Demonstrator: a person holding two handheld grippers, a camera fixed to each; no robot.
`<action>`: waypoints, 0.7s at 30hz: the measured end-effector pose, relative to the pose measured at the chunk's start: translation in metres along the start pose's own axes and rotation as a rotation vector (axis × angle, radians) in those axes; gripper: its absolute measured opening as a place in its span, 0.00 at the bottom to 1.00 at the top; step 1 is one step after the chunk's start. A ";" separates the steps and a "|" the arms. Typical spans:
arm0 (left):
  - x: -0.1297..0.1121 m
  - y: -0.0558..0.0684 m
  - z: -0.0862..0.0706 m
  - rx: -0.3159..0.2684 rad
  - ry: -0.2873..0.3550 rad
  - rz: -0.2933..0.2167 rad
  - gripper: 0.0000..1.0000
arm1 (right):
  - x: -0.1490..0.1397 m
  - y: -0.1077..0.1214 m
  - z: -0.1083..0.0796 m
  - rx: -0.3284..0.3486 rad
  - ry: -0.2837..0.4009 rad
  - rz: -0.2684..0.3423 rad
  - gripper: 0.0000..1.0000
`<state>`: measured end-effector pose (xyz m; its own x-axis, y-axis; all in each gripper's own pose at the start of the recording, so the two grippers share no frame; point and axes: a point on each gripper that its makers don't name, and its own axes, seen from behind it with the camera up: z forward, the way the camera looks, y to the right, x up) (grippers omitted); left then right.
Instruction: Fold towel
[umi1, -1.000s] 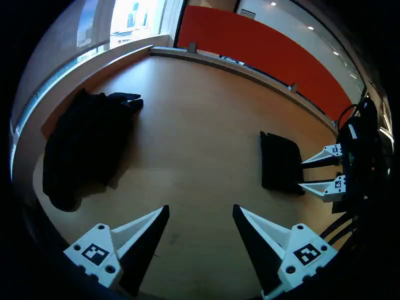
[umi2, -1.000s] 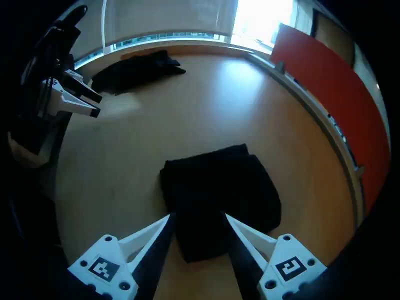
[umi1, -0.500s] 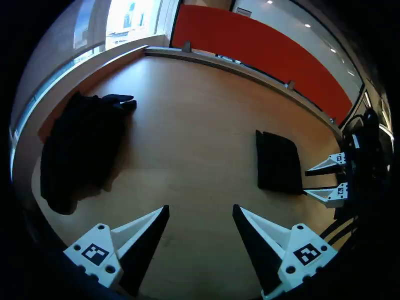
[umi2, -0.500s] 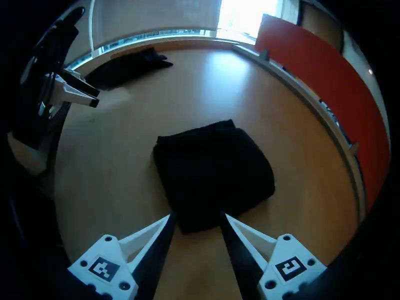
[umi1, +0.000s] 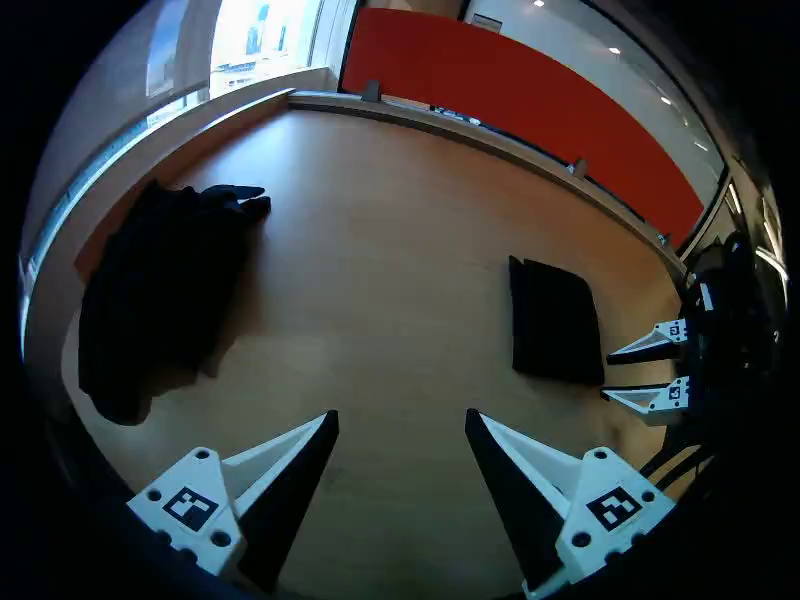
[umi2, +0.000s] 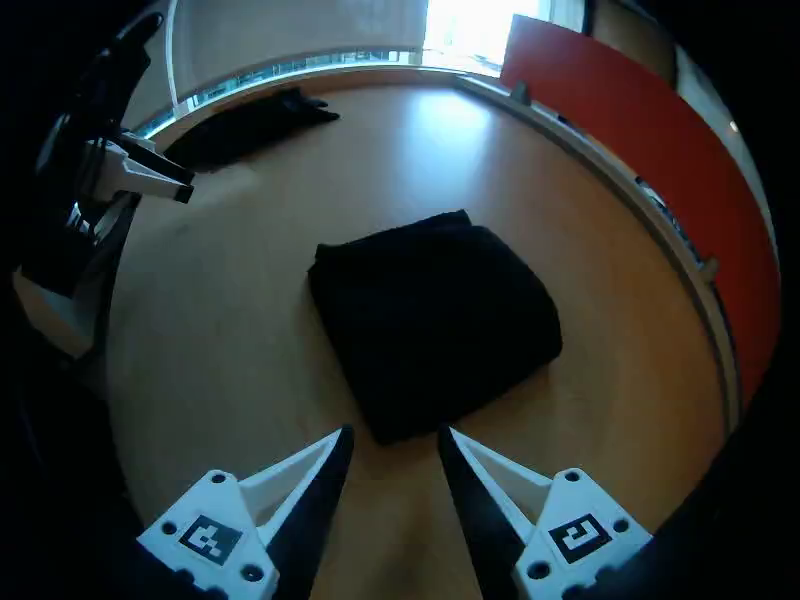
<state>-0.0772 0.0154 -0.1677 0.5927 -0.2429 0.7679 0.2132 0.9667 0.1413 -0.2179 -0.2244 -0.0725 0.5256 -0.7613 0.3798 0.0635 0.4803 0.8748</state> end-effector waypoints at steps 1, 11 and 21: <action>0.000 0.000 0.000 0.000 0.000 0.000 0.94 | -0.001 0.000 0.001 0.000 -0.001 0.004 0.62; -0.002 0.001 -0.001 -0.002 -0.001 -0.004 0.94 | -0.004 -0.004 0.004 -0.006 0.000 0.061 0.48; -0.003 0.002 -0.001 -0.002 -0.002 0.002 0.94 | -0.003 -0.002 0.007 -0.011 0.002 0.086 0.21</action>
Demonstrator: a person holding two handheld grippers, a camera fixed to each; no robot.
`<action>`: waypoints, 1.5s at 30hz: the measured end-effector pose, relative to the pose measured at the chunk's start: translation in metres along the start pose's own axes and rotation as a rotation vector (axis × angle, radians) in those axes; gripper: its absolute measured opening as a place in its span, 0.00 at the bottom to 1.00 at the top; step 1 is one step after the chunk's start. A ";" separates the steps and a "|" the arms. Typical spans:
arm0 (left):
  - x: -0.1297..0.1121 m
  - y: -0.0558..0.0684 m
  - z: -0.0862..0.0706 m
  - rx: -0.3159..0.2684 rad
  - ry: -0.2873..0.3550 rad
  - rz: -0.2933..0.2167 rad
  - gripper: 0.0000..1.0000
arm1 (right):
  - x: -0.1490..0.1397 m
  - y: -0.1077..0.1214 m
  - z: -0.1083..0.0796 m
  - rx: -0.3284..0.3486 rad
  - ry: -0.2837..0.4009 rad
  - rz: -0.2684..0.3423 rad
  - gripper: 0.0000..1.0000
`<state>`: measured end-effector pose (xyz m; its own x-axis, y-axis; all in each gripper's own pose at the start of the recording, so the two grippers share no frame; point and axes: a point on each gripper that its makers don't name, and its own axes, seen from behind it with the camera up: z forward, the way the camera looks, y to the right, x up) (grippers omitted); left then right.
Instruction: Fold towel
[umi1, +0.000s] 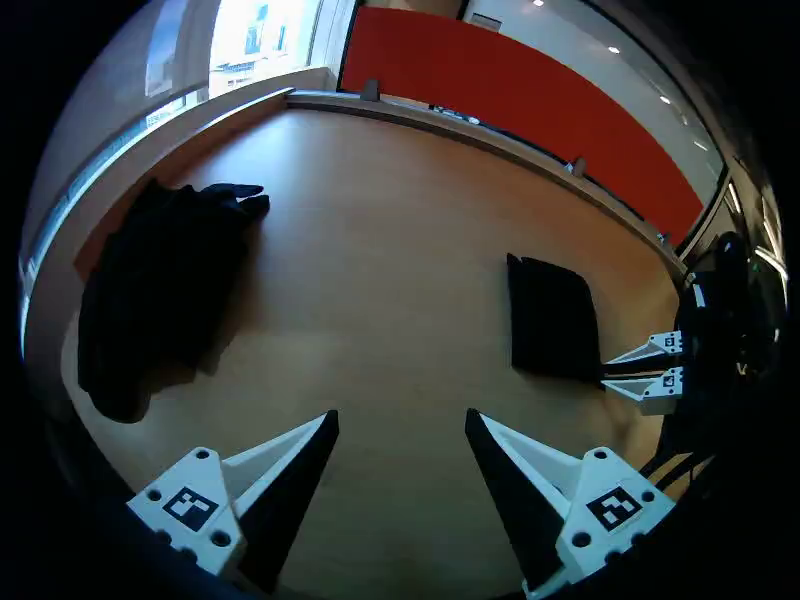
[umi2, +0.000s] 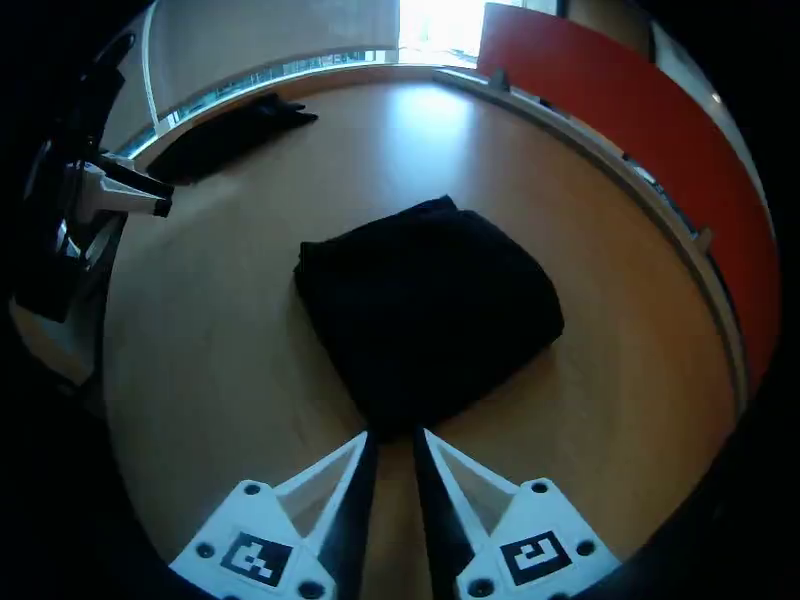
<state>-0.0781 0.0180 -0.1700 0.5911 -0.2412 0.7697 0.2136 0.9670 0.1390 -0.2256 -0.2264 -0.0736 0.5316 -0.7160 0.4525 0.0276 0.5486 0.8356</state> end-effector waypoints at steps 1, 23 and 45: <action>0.000 0.000 0.000 0.000 0.000 -0.001 0.94 | 0.000 0.001 0.000 -0.003 0.001 0.001 0.17; 0.001 0.001 -0.002 -0.002 0.003 0.005 0.94 | 0.014 0.011 -0.012 -0.021 0.056 -0.010 0.02; 0.021 0.014 -0.006 -0.025 0.032 0.041 0.94 | 0.128 0.044 -0.097 -0.097 0.323 -0.023 0.02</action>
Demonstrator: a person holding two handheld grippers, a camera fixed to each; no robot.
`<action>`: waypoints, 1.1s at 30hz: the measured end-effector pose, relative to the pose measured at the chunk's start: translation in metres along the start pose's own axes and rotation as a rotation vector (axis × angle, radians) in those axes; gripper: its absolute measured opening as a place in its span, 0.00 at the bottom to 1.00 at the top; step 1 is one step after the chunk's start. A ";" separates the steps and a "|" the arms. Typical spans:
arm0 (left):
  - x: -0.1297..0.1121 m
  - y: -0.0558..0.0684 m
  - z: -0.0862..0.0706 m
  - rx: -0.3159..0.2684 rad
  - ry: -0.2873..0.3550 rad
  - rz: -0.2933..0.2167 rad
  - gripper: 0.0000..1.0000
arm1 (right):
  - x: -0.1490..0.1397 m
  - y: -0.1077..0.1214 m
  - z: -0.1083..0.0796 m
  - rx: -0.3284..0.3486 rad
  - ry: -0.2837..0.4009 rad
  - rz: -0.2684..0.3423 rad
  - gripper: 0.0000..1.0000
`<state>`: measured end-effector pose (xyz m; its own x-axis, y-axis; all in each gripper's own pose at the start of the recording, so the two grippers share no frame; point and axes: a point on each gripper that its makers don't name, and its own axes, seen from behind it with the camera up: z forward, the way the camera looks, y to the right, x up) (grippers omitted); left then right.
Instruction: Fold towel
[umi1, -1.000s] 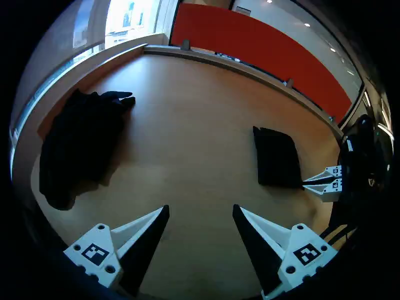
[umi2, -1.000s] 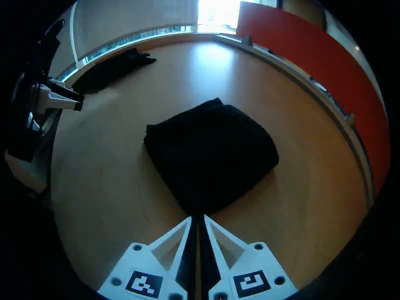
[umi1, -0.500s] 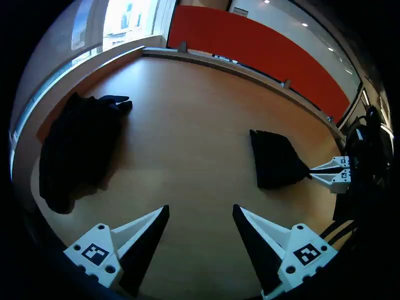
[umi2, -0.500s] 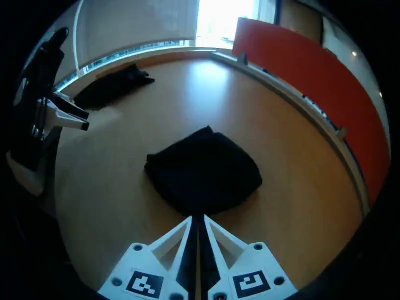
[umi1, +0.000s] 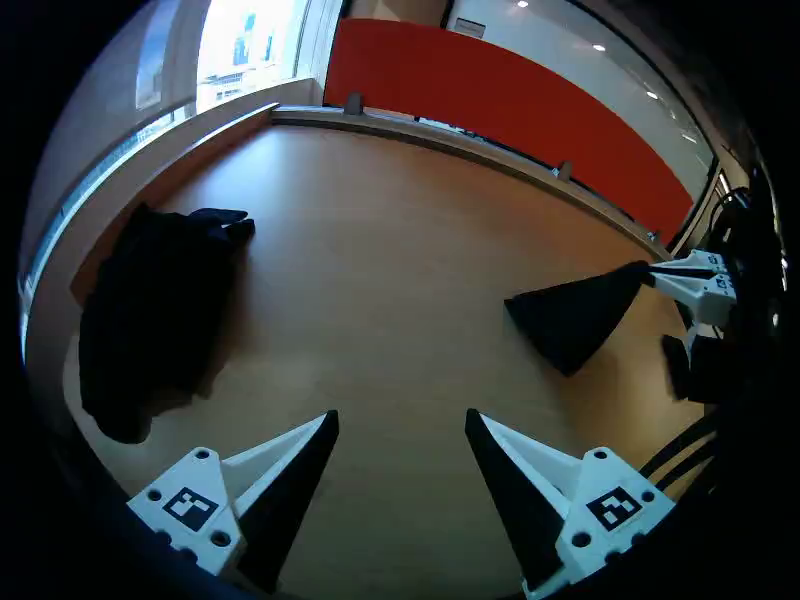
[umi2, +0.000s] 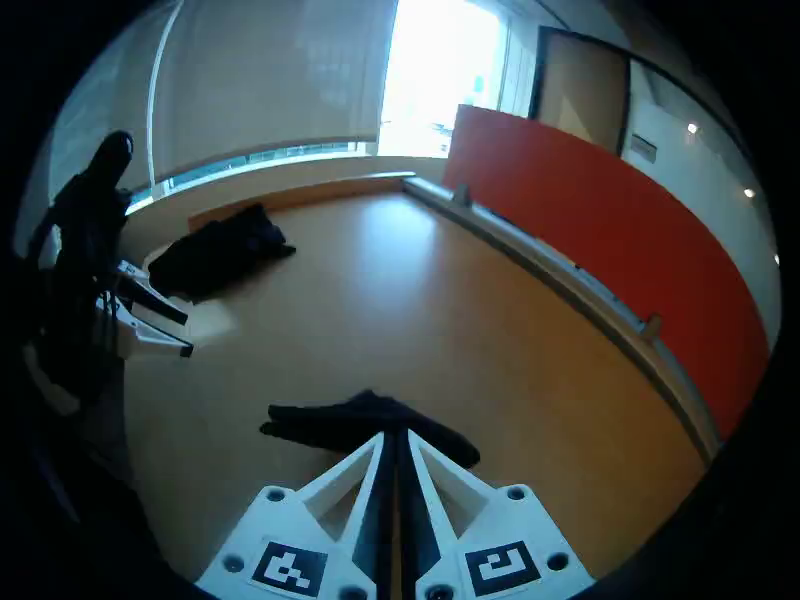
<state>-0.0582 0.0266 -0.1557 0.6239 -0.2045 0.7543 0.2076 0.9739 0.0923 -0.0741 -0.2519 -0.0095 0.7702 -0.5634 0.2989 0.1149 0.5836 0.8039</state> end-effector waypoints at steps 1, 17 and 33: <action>0.001 0.001 0.000 -0.001 0.001 0.002 0.94 | 0.007 0.002 -0.003 -0.002 0.013 0.003 0.02; 0.014 0.013 -0.001 -0.018 0.018 0.027 0.94 | 0.050 0.034 -0.041 -0.065 0.108 0.025 0.02; 0.017 0.022 0.003 -0.021 0.017 0.047 0.94 | 0.041 0.085 -0.071 -0.124 0.113 0.055 0.02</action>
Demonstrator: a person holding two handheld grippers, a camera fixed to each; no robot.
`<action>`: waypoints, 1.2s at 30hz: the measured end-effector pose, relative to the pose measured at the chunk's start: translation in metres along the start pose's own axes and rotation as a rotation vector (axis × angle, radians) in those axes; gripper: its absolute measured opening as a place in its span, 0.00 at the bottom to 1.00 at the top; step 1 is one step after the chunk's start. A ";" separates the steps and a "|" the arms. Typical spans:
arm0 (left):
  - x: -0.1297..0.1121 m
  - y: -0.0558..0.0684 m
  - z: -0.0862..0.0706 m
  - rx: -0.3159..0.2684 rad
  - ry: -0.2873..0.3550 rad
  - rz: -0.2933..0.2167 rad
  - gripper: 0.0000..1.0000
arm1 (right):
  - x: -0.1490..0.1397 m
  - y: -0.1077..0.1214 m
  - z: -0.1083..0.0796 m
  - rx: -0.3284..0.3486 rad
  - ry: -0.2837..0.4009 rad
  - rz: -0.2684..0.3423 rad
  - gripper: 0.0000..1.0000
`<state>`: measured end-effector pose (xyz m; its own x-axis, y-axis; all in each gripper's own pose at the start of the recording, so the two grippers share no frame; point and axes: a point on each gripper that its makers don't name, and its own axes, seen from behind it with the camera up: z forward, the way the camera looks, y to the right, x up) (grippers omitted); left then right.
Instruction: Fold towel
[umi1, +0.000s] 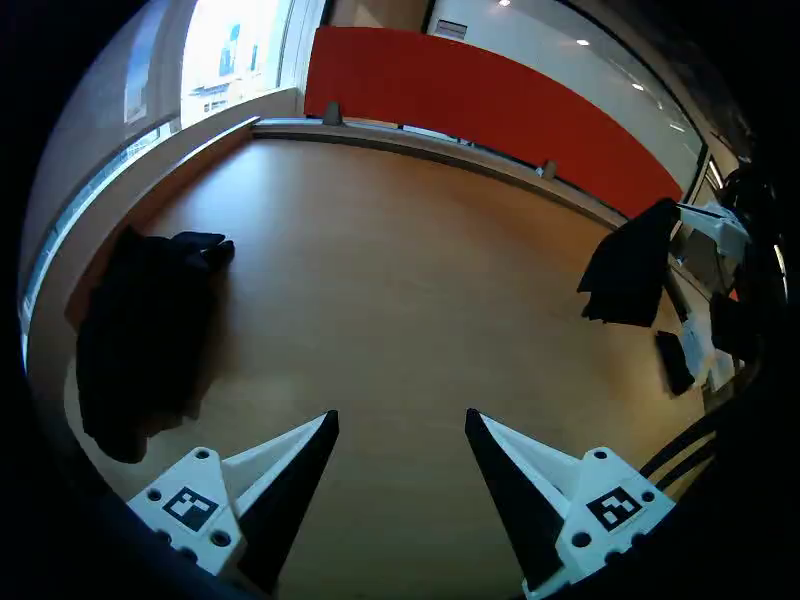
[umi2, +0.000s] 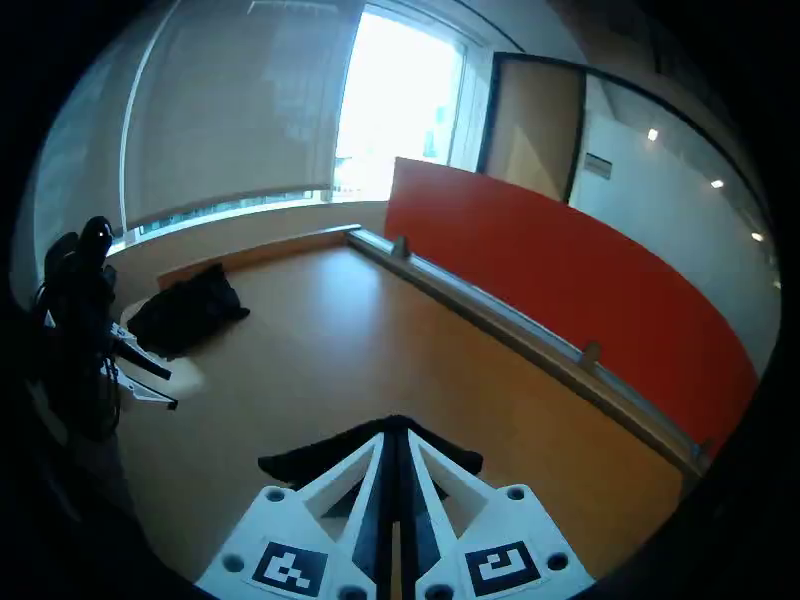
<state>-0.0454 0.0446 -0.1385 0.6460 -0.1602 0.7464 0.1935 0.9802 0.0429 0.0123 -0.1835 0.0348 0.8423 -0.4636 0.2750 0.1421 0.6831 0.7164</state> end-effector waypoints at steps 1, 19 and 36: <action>0.000 0.000 0.000 0.000 0.000 0.002 0.94 | -0.001 0.004 -0.002 -0.004 -0.001 0.003 0.02; 0.008 0.018 0.011 0.000 -0.012 0.051 0.94 | -0.044 0.075 -0.043 -0.087 -0.040 0.053 0.02; 0.019 0.056 0.025 -0.016 -0.020 0.105 0.94 | -0.086 0.157 -0.096 -0.189 -0.070 0.085 0.02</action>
<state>-0.0407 0.0993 -0.1055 0.6483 -0.0544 0.7594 0.1375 0.9894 -0.0465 0.0123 0.0176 0.0619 0.8180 -0.4332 0.3785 0.1723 0.8122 0.5573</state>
